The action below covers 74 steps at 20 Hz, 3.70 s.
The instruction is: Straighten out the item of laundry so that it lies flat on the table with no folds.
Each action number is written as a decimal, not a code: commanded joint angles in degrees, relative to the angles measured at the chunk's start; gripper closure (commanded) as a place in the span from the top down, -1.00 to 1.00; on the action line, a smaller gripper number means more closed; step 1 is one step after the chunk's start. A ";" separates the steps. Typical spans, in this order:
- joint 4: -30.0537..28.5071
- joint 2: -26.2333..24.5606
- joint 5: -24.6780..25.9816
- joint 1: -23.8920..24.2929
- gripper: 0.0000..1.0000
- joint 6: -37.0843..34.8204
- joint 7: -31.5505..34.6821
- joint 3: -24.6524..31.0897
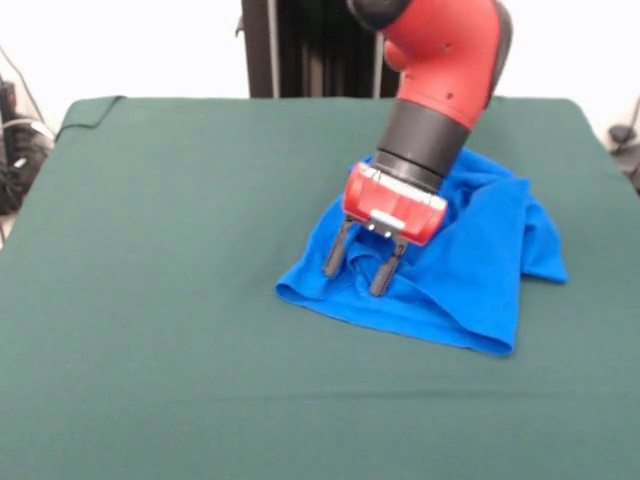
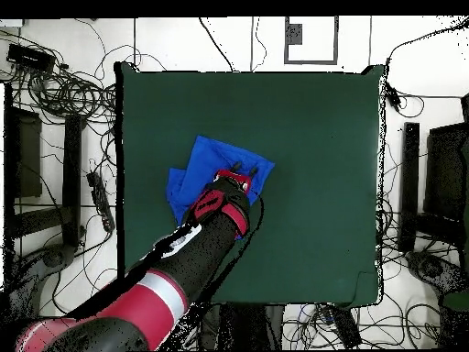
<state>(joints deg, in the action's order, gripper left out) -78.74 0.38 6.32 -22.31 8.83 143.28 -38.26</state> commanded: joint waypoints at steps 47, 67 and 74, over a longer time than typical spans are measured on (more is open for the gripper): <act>5.98 -8.60 -3.87 10.58 1.00 23.46 -3.07 -14.48; -15.97 28.13 22.23 29.07 1.00 -21.05 -4.30 37.04; -16.74 27.22 16.21 25.74 1.00 -24.51 2.04 33.05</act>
<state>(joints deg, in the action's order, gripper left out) -88.09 25.00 27.52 7.49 -9.87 143.28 -18.26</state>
